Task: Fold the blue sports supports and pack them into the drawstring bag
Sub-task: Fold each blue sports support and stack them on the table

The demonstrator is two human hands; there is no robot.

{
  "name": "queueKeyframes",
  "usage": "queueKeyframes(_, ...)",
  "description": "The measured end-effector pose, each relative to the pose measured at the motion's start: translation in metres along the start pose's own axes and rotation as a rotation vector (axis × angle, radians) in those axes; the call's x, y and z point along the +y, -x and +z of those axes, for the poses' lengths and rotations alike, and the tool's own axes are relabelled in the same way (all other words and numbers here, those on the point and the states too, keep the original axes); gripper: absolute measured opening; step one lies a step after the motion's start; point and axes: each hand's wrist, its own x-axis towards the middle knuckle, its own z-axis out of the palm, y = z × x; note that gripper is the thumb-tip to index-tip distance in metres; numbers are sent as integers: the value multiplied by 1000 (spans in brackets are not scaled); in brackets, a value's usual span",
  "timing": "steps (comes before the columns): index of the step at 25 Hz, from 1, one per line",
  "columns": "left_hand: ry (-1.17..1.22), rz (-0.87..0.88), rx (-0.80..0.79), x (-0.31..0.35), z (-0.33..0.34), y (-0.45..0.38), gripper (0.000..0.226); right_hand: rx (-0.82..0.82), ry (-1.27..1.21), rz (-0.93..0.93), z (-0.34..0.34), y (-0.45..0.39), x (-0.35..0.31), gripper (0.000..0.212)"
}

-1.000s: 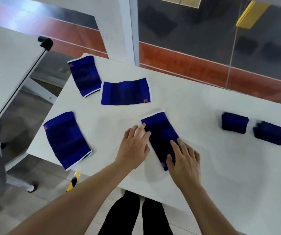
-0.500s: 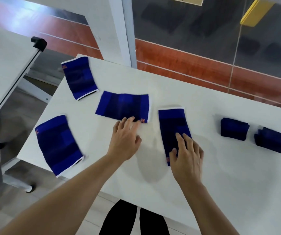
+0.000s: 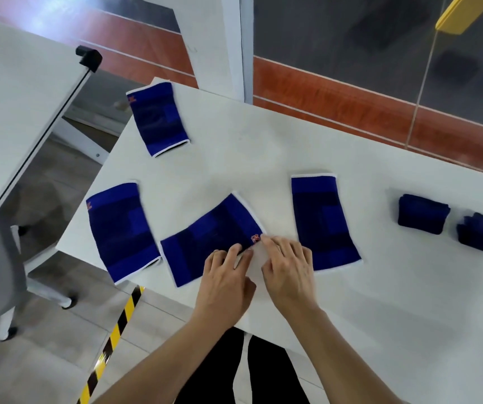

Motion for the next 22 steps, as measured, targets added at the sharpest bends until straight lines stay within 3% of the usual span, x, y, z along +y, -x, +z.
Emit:
queueKeyframes(7, 122, 284, -54, -25, -6, 4, 36, -25, 47, 24, -3, -8, -9, 47)
queueKeyframes(10, 144, 193, 48, -35, -15, -4, 33, -54, 60, 78, -5, 5, -10, 51)
queueKeyframes(13, 55, -43, 167, -56, -30, -35, 44, 1, 71, 219, -12, 17, -8, 43)
queueKeyframes(16, -2, -194, 66, -72, -36, -66, 51, -41, 89, 336, -11, 31, -7, 38)
queueKeyframes(22, 213, -246, 90, -70, -37, -80, 20, -27, -266, 413, -21, 26, -8, 12)
